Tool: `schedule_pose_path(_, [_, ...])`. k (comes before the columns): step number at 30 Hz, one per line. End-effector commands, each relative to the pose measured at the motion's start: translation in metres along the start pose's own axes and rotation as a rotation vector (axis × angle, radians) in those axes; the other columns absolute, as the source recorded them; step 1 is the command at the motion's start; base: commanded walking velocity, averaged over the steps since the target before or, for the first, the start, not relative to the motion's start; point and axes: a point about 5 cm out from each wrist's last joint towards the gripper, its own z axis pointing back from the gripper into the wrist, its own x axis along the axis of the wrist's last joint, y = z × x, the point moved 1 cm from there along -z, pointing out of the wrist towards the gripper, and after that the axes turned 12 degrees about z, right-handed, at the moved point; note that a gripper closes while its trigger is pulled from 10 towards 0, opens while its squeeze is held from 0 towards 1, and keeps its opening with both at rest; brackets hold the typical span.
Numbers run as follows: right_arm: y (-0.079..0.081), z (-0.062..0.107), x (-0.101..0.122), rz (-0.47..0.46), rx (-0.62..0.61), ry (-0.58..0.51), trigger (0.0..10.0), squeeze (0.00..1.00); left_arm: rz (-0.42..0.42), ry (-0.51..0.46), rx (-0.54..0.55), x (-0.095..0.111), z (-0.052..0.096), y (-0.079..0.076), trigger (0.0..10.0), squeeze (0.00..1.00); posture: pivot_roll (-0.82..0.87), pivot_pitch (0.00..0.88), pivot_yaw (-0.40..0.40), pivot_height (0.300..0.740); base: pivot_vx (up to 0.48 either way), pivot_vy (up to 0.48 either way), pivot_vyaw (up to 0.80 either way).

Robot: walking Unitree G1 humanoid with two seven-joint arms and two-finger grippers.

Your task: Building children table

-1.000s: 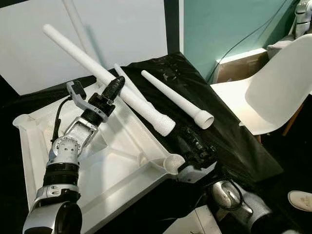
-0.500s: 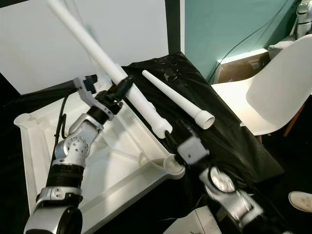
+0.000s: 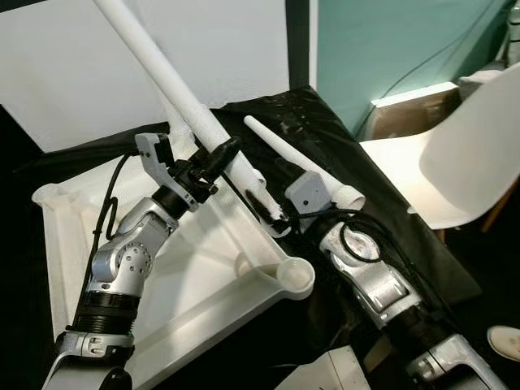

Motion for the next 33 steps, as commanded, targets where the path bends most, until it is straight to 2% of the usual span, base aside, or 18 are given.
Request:
schedule_pose_path(1, [0.002,-0.001,-0.004,-0.032,0.037,0.017,10.0,1.00,-0.031,0.028,-0.153,0.002,0.004,-0.010,0.0,0.00,-0.11,0.000,0.111,0.740,0.000,0.000,0.00])
schedule_pose_path(6, [0.003,-0.006,-0.008,-0.095,0.092,0.041,10.0,1.00,-0.040,0.032,-0.149,0.002,0.006,-0.011,0.0,0.00,-0.11,0.000,0.106,0.740,0.000,0.000,0.00])
schedule_pose_path(7, [0.003,-0.006,-0.010,-0.101,0.111,0.052,10.0,0.00,-0.041,0.032,-0.150,0.002,0.006,-0.012,0.0,0.00,-0.10,0.000,0.105,0.740,0.000,0.000,0.00])
schedule_pose_path(10, [0.004,-0.006,-0.014,-0.104,0.127,0.075,10.0,0.00,-0.043,0.032,-0.150,0.003,0.005,-0.013,0.0,0.00,-0.10,0.000,0.104,0.740,0.000,0.000,0.00])
schedule_pose_path(11, [0.004,-0.006,-0.017,-0.106,0.134,0.091,10.0,0.00,-0.041,0.031,-0.147,0.004,0.005,-0.013,2.1,0.00,-0.10,0.000,0.104,0.740,0.000,0.000,0.00])
schedule_pose_path(12, [0.004,-0.006,-0.017,-0.106,0.134,0.091,10.0,0.00,-0.041,0.031,-0.147,0.004,0.005,-0.013,2.1,0.00,-0.10,0.000,0.104,0.740,0.000,0.000,0.00])
schedule_pose_path(13, [0.005,-0.006,-0.019,-0.117,0.147,0.100,0.0,0.00,-0.037,0.021,-0.142,0.006,0.004,-0.013,10.0,0.00,-0.11,0.000,0.105,0.740,0.000,0.000,0.00])
schedule_pose_path(16, [0.005,-0.007,-0.019,-0.126,0.133,0.105,0.0,0.00,-0.030,-0.005,-0.124,0.010,0.003,-0.011,10.0,0.00,-0.11,0.000,0.108,0.740,0.000,0.000,0.00])
schedule_pose_path(17, [0.005,-0.008,-0.018,-0.124,0.126,0.105,0.0,0.00,-0.029,-0.018,-0.118,0.011,0.003,-0.011,10.0,0.40,-0.11,0.000,0.110,0.740,0.000,0.000,0.00])
schedule_pose_path(20, [0.004,-0.008,-0.018,-0.113,0.116,0.108,0.0,0.00,-0.029,-0.026,-0.113,0.012,0.003,-0.010,10.0,0.40,-0.11,0.000,0.111,0.740,0.000,0.000,0.00])
schedule_pose_path(21, [0.003,-0.009,-0.018,-0.109,0.108,0.112,0.0,0.00,-0.019,-0.034,-0.111,0.013,0.003,-0.009,10.0,1.00,-0.11,0.000,0.111,0.740,0.000,0.000,0.00])
schedule_pose_path(25, [0.000,-0.011,-0.017,-0.066,0.067,0.124,0.0,0.00,-0.016,-0.066,-0.096,0.018,0.002,-0.009,10.0,1.00,-0.11,0.000,0.118,0.740,0.000,0.000,0.00])
schedule_pose_path(26, [-0.002,-0.013,-0.017,-0.016,0.035,0.132,0.0,0.00,-0.020,-0.085,-0.070,0.021,0.000,-0.006,10.0,1.00,-0.11,0.000,0.118,0.740,0.000,0.000,0.00])
schedule_pose_path(28, [-0.003,-0.014,-0.016,0.019,0.014,0.136,0.0,0.00,-0.025,-0.097,-0.051,0.023,0.000,-0.004,10.0,1.00,-0.11,0.000,0.118,0.740,0.000,0.000,0.00])
schedule_pose_path(29, [-0.004,-0.015,-0.016,0.135,-0.033,0.155,0.0,0.00,-0.031,-0.120,-0.025,0.026,-0.001,-0.002,10.0,0.00,-0.12,0.000,0.120,0.740,0.000,0.000,0.00])
schedule_pose_path(30, [-0.007,-0.016,-0.017,0.279,-0.107,0.186,0.0,0.00,-0.030,-0.145,0.004,0.029,-0.002,0.001,10.0,0.00,-0.12,0.000,0.120,0.740,0.000,0.000,0.00])
schedule_pose_path(31, [-0.007,-0.016,-0.017,0.279,-0.107,0.186,0.0,0.00,-0.030,-0.145,0.004,0.029,-0.002,0.001,10.0,0.00,-0.12,0.000,0.120,0.740,0.000,0.000,0.00])
schedule_pose_path(33, [-0.009,-0.017,-0.017,0.432,-0.190,0.202,0.0,0.00,-0.027,-0.169,0.031,0.033,-0.003,0.004,10.0,0.00,-0.12,0.000,0.120,0.740,0.000,0.000,0.00])
